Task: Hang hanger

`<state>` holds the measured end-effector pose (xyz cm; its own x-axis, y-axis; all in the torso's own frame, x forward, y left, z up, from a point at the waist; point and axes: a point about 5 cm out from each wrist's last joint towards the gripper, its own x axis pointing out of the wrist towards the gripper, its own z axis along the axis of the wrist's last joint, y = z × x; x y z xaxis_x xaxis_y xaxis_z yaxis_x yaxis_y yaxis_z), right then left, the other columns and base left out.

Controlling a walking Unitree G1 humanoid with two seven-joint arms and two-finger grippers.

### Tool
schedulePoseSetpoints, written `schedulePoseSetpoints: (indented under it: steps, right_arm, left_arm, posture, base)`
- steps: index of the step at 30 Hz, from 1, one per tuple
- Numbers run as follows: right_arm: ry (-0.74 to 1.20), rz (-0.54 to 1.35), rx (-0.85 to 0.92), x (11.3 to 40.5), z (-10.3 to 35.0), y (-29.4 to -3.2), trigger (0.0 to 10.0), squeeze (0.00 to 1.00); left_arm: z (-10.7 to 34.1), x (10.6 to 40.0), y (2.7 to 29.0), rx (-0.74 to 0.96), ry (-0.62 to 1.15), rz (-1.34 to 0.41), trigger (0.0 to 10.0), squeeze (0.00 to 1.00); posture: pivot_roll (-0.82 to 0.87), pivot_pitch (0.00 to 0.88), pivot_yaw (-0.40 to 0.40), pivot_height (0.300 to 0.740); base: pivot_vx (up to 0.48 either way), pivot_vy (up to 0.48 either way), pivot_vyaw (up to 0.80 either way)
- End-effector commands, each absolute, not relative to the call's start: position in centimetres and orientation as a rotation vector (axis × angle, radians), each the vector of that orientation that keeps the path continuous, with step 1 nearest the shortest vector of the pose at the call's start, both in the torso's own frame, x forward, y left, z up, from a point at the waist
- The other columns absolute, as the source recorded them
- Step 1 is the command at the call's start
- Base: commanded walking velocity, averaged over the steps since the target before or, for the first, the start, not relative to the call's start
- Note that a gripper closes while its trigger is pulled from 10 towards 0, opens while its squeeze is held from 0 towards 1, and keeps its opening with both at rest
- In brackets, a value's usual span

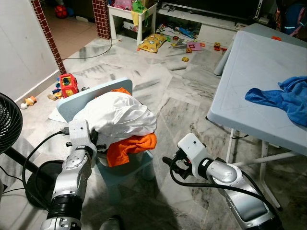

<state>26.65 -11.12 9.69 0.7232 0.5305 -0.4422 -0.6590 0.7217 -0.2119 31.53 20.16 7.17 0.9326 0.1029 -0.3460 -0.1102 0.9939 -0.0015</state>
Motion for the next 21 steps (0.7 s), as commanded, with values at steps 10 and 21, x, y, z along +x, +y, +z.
schedulePoseSetpoints:
  steps: [10,21]
  right_arm:
    - [0.365,0.661,-0.365,26.6,9.5,-11.1,10.0,0.00]
    - [0.362,0.655,-0.361,26.8,9.6,-11.0,10.0,0.00]
  left_arm:
    - [8.5,30.6,20.1,0.312,0.319,-0.004,10.0,1.00]
    - [9.5,29.3,18.8,0.529,0.282,-0.140,10.0,0.00]
  posture:
    - [-0.13,0.087,-0.016,0.740]
    - [-0.13,0.093,-0.014,0.740]
  base:
    - [0.000,0.000,0.00]
    - [0.000,0.000,0.00]
